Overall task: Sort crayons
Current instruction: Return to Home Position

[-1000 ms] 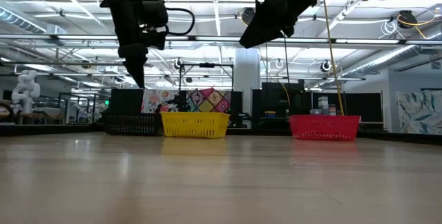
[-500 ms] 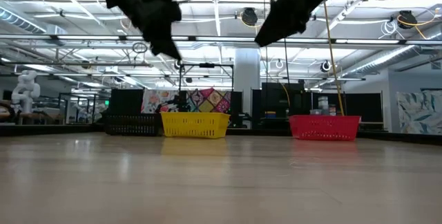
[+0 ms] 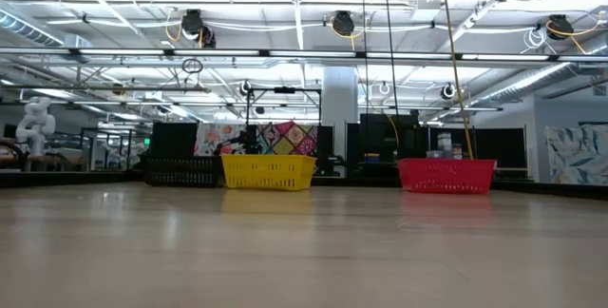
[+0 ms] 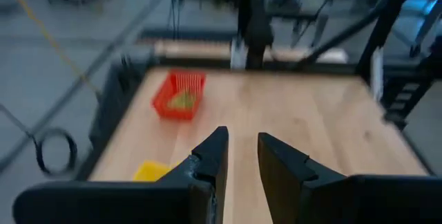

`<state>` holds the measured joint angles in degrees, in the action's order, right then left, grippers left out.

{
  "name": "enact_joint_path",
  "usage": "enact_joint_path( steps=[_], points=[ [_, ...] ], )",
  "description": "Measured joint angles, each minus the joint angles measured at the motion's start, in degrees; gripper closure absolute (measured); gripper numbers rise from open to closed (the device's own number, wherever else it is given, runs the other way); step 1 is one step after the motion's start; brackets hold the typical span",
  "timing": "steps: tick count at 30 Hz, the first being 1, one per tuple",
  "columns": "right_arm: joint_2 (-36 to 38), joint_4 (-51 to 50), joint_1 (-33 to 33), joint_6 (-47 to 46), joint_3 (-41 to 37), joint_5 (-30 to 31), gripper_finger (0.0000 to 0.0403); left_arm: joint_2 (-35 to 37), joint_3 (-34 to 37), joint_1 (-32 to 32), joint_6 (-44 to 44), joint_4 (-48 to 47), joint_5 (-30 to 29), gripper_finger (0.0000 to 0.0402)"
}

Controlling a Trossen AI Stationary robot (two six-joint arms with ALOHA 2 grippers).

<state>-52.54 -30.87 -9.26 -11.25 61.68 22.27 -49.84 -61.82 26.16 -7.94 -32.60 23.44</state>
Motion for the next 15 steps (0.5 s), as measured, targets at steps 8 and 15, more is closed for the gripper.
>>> enact_joint_path(
  steps=[8,15],
  points=[
    [12.0,-6.8,-4.3,1.2,-0.3,-0.1,0.0277,16.0,0.0,-0.1,1.2,-1.4,-0.2,0.0319],
    [17.7,-12.5,-5.3,3.6,-1.8,-0.3,0.0277,22.7,0.9,-0.1,-1.1,-6.9,-0.4,0.0319]
  ],
)
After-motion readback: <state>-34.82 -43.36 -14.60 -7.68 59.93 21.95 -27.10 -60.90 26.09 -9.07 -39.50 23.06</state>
